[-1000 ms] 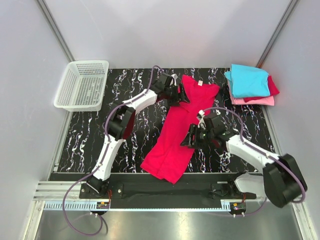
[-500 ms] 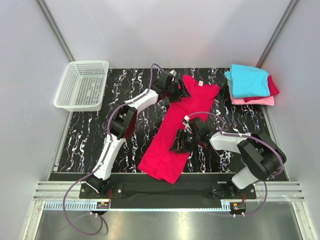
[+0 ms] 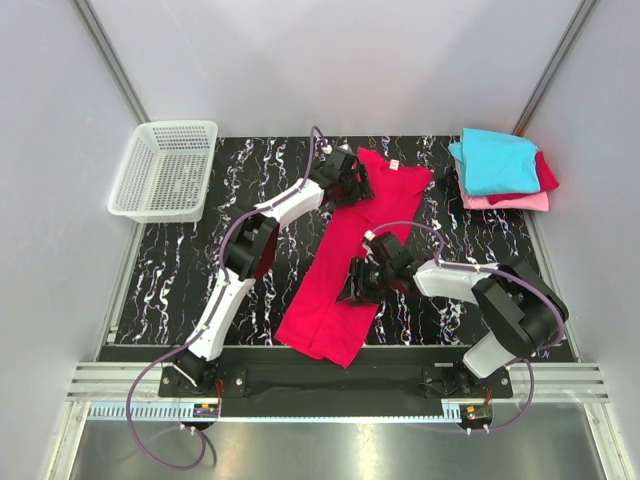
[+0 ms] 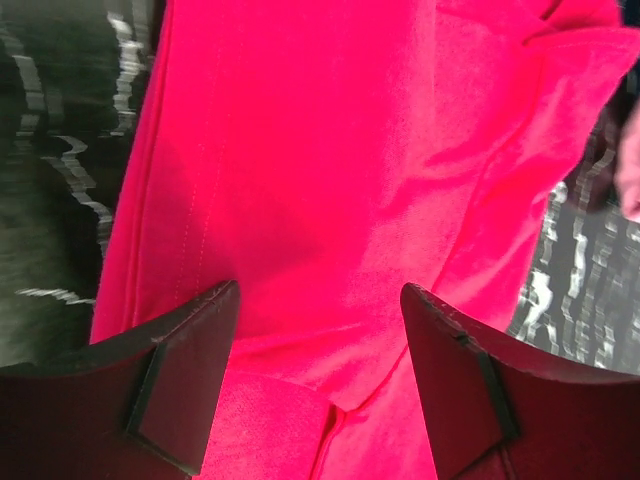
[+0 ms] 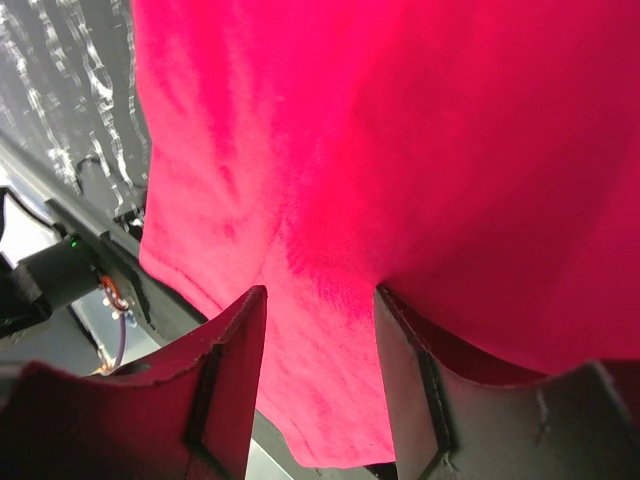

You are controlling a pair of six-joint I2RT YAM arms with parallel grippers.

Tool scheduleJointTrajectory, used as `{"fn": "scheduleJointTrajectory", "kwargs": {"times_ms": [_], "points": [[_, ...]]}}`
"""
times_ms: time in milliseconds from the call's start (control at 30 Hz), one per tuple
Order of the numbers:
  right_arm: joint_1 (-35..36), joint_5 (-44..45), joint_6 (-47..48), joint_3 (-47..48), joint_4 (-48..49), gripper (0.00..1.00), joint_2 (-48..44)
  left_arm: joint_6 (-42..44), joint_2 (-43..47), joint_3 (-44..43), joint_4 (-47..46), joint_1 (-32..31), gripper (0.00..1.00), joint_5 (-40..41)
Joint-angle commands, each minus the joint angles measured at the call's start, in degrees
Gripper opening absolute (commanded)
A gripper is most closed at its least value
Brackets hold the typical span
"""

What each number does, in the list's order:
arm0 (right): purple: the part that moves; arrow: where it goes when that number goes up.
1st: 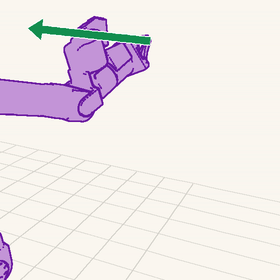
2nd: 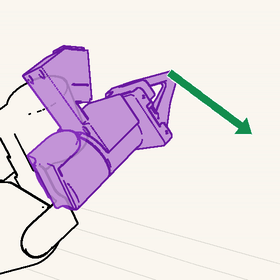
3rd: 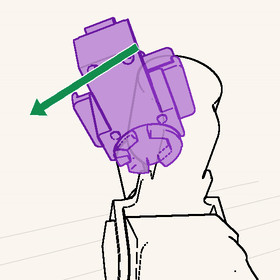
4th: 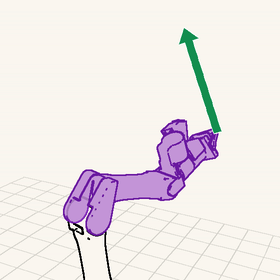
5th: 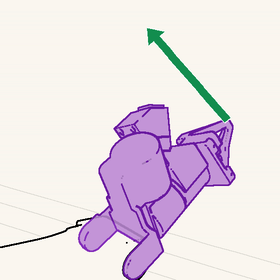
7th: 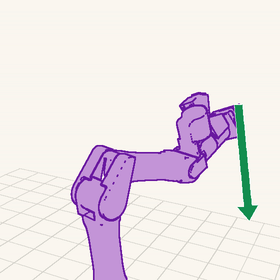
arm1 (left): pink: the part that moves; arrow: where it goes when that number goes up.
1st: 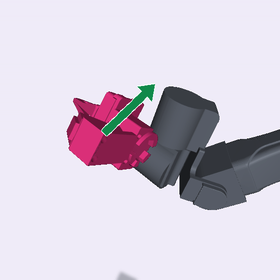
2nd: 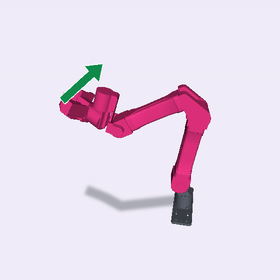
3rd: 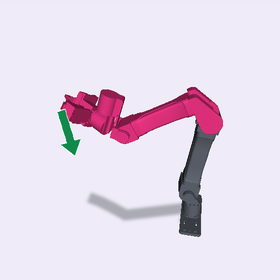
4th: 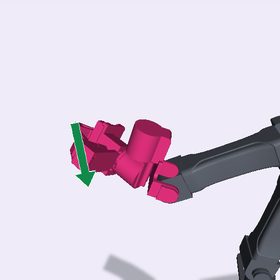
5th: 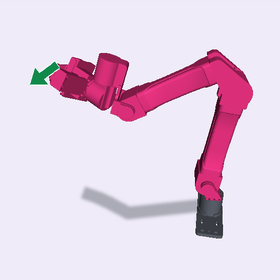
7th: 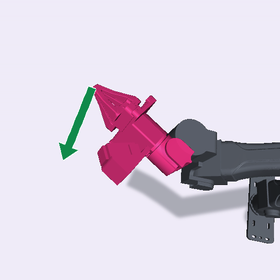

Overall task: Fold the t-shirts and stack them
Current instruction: Fold the tshirt

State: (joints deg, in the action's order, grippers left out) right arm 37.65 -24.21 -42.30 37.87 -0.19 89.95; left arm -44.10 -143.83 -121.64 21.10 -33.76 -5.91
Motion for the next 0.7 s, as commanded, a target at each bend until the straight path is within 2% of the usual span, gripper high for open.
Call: {"fn": "scheduleJointTrajectory", "kwargs": {"times_ms": [0,233,467,667], "points": [[0.8,6.5,-0.5,2.0,-8.9,0.54,-0.6,3.1,1.0,-0.7,9.9,1.1,0.74,11.2],[0.9,13.3,-0.6,2.1,-21.8,0.54,-5.7,1.0,2.6,-1.2,14.0,3.4,0.75,17.9],[0.9,14.4,-0.5,2.4,-23.8,0.54,-5.1,-2.3,5.5,2.2,17.0,5.9,0.75,24.6],[0.9,14.3,-0.1,3.1,-24.2,0.54,-4.3,-1.5,4.9,1.9,17.0,7.4,0.76,21.0]]}}
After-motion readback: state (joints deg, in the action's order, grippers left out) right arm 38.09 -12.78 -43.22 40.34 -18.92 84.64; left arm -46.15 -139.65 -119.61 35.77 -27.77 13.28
